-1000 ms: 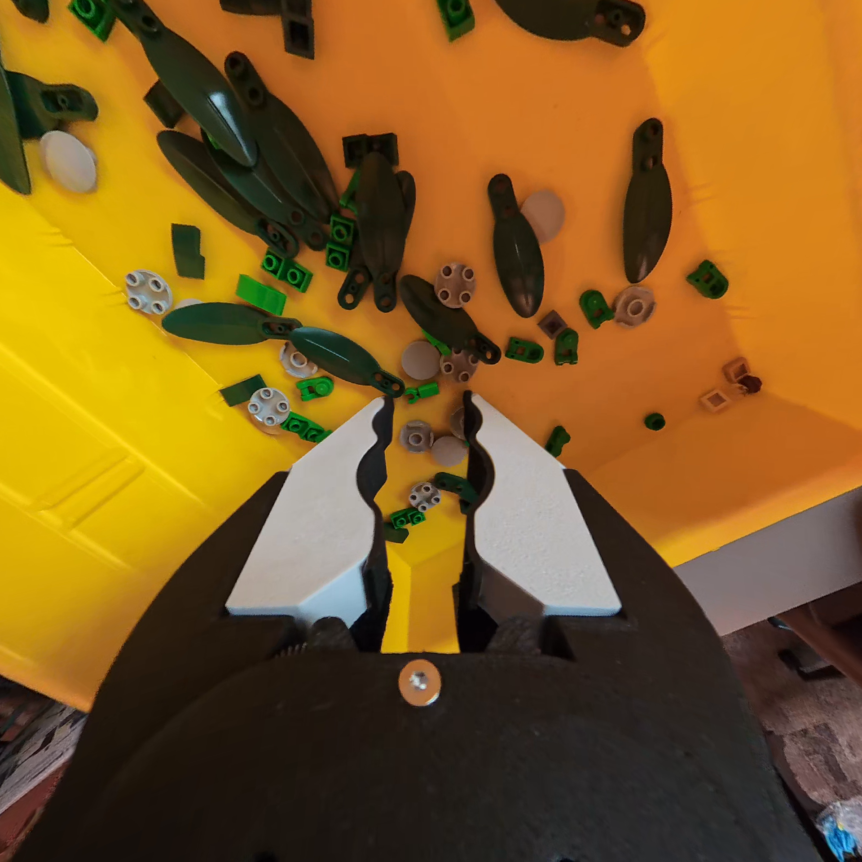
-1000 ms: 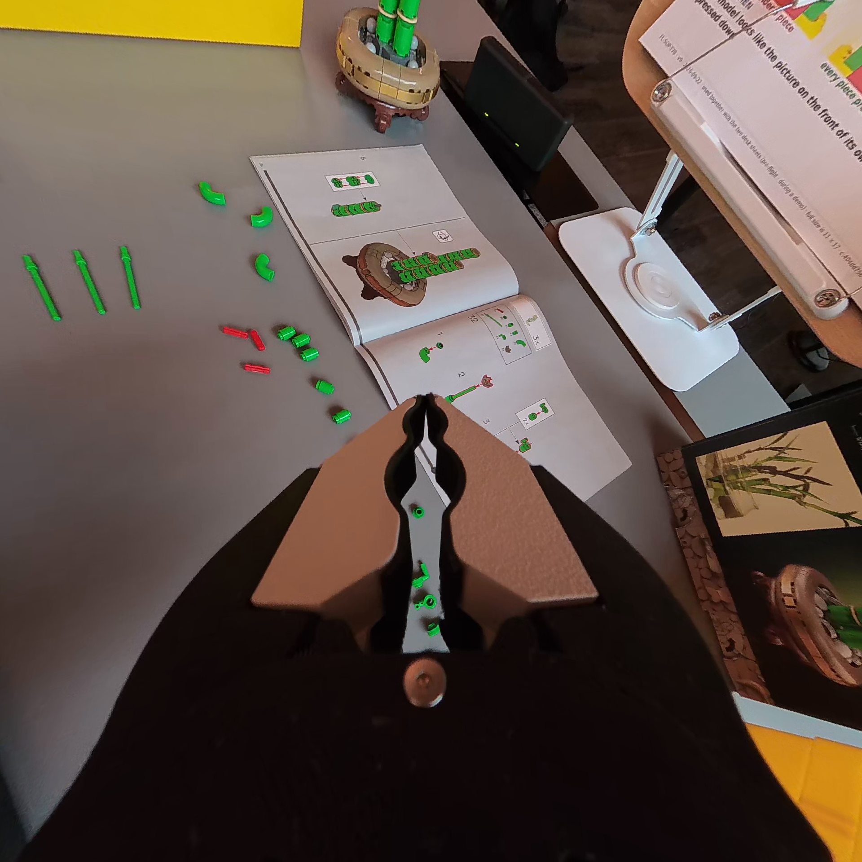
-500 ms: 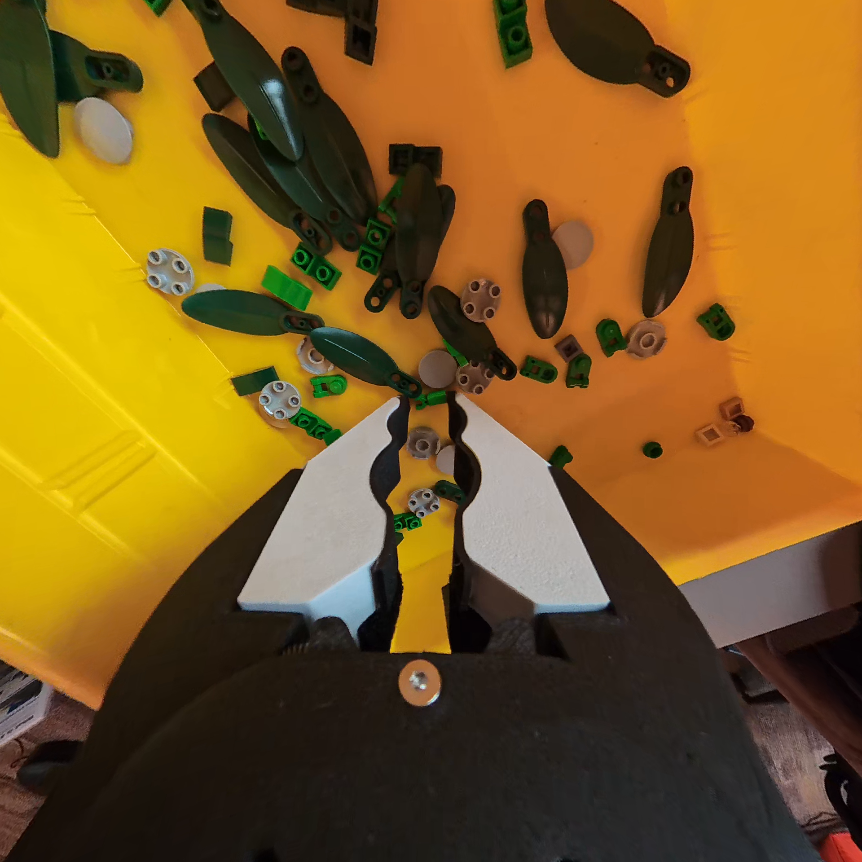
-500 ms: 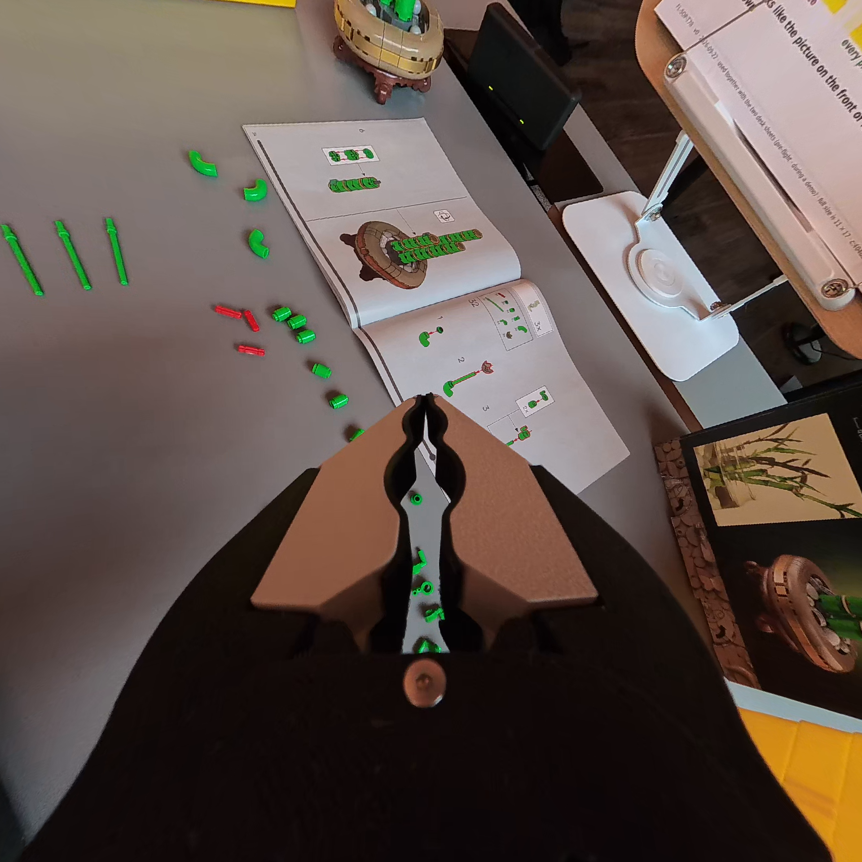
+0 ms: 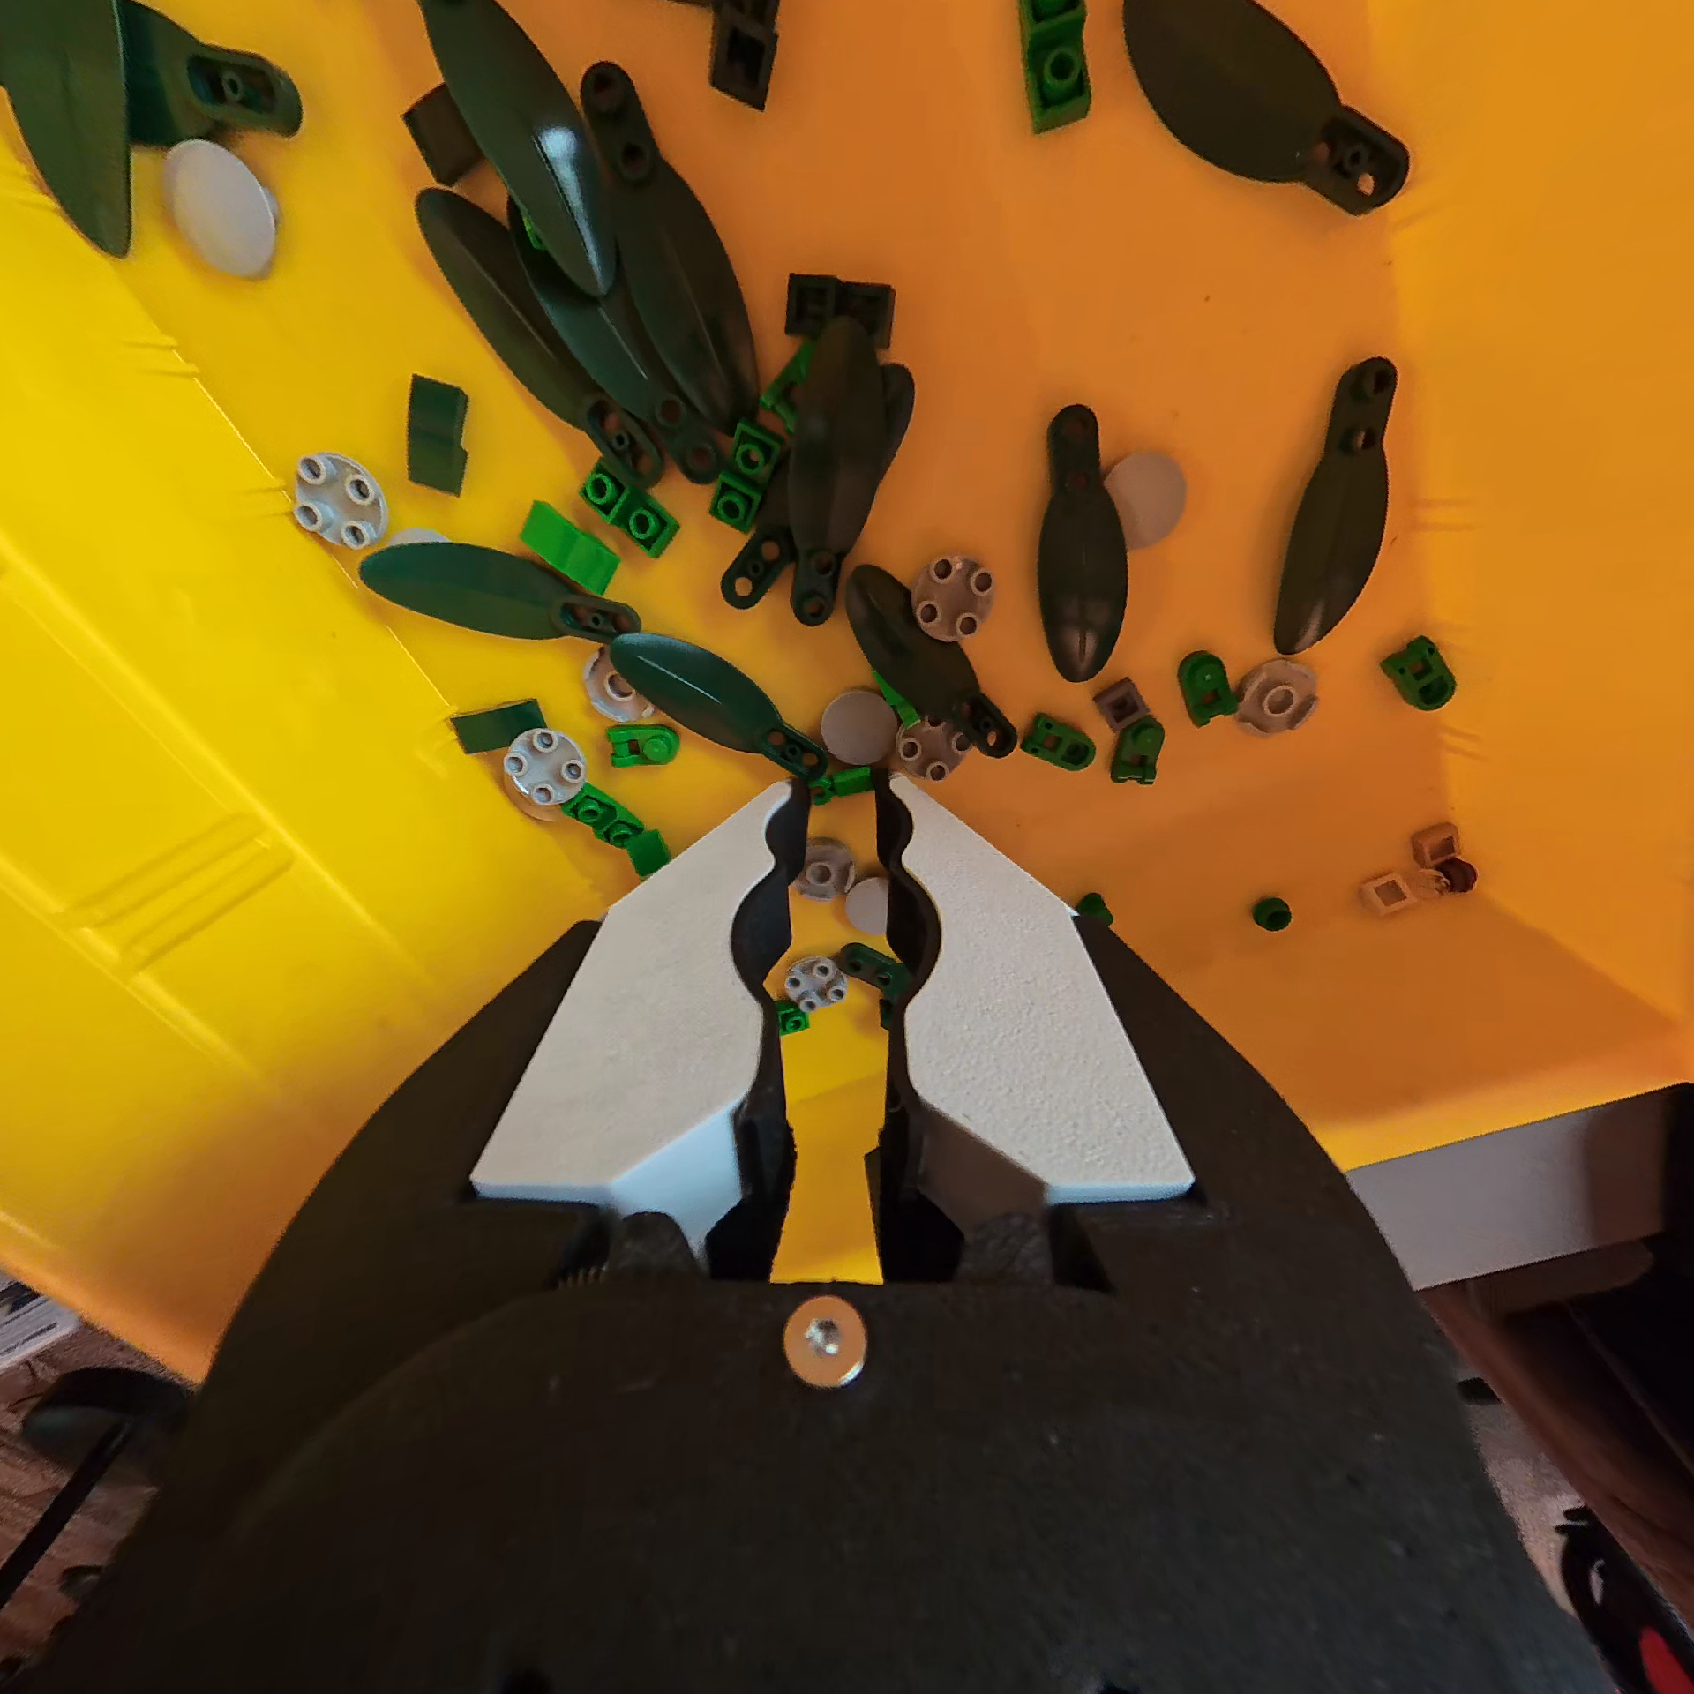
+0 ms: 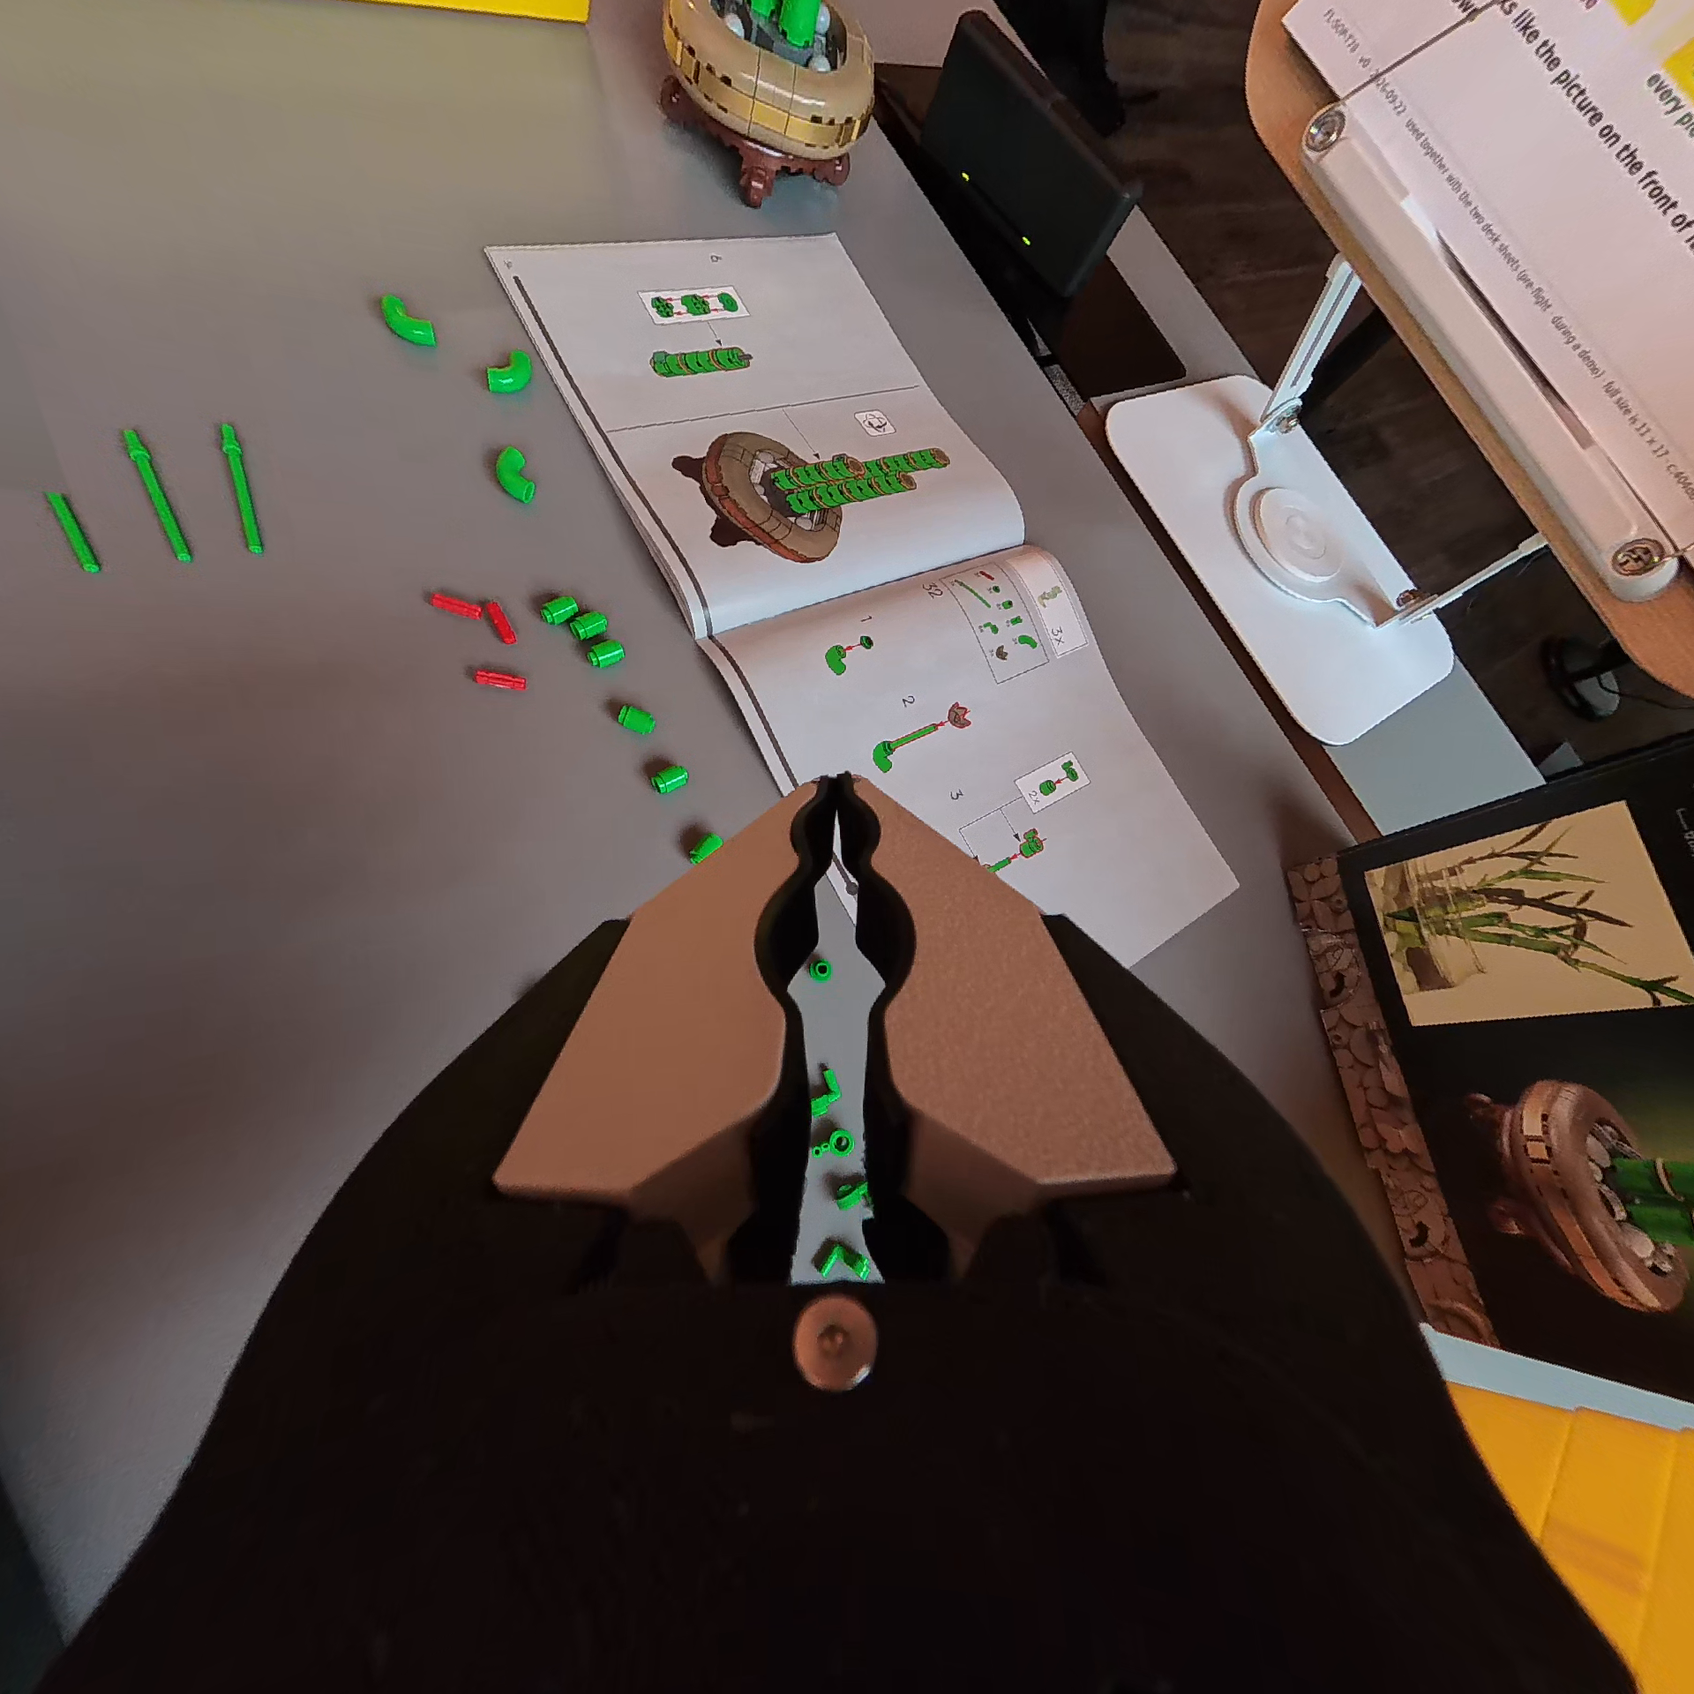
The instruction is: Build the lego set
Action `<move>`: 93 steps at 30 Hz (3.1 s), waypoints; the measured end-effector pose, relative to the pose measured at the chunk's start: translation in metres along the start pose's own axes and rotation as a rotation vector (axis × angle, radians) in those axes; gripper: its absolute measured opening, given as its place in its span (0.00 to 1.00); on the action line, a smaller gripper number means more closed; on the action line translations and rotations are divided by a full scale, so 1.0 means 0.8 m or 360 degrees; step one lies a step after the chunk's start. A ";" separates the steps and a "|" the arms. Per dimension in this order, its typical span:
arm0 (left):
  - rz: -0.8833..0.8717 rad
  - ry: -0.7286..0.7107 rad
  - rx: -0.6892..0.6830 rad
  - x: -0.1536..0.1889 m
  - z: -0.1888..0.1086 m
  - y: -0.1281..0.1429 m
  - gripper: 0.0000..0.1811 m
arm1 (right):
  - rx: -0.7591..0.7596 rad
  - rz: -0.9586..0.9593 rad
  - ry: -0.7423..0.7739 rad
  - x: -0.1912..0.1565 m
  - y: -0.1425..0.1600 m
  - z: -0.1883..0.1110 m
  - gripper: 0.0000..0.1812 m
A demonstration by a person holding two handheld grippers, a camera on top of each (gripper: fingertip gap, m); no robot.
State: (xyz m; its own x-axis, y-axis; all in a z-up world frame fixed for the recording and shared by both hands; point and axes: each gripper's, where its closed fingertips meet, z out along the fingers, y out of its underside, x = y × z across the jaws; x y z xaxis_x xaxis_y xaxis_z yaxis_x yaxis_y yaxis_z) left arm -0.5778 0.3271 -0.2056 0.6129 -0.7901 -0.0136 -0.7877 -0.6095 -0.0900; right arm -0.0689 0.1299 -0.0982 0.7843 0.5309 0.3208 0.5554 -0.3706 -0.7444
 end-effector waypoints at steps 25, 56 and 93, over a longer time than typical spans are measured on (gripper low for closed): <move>0.1346 0.0754 0.1033 0.525 -0.152 -0.227 0.07 | 0.0522 0.0111 0.0401 0.061 -0.012 -0.069 0.00; 0.2003 0.0396 0.0591 0.622 -0.004 -0.288 0.07 | 0.0454 0.0309 0.0560 0.098 0.025 -0.073 0.00; 0.1791 0.0369 0.1072 0.600 -0.138 -0.319 0.09 | 0.0703 0.0456 0.0596 0.113 0.018 -0.122 0.00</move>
State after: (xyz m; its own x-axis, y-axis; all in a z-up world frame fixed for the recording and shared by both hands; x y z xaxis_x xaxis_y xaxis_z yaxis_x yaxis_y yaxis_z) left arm -0.0899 0.0962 -0.0792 -0.4251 -0.8721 -0.2423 -0.6286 0.4770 -0.6143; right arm 0.0372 0.0981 -0.0226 0.9723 0.1257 0.1969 0.2064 -0.0670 -0.9762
